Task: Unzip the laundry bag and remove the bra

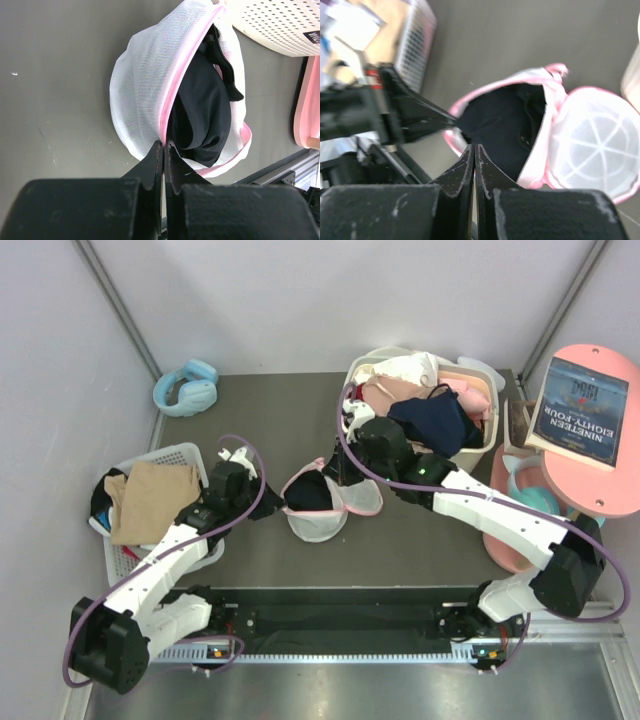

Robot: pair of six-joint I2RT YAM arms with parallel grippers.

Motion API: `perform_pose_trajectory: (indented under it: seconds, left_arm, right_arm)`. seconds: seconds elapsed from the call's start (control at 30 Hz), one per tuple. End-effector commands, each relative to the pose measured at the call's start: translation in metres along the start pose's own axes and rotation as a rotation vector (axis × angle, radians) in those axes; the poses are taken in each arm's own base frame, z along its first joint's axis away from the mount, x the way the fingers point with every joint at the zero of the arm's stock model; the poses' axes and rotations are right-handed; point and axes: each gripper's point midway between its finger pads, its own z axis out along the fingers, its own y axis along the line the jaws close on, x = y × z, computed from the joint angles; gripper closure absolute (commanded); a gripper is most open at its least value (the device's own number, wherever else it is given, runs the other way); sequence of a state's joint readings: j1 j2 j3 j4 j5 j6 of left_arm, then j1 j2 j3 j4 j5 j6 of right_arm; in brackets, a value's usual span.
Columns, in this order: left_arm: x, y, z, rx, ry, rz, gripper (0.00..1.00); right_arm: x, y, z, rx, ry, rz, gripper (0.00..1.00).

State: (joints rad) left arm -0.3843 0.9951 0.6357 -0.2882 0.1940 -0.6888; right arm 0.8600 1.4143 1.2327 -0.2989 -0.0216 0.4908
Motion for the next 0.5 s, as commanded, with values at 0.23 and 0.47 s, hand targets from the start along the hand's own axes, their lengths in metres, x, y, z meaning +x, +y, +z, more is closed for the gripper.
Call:
perform_pose_trajectory:
  seconds: [0.23,0.47]
  left_arm:
    - [-0.005,-0.009,-0.003,0.037,-0.020,0.011,1.00]
    - [-0.005,-0.010,-0.009,0.049,-0.036,0.004,1.00]
  right_arm:
    - [-0.028,0.019,0.003,-0.064,-0.050,-0.016,0.72]
    - [0.012,-0.005,0.056,0.038,0.080,-0.007,0.36]
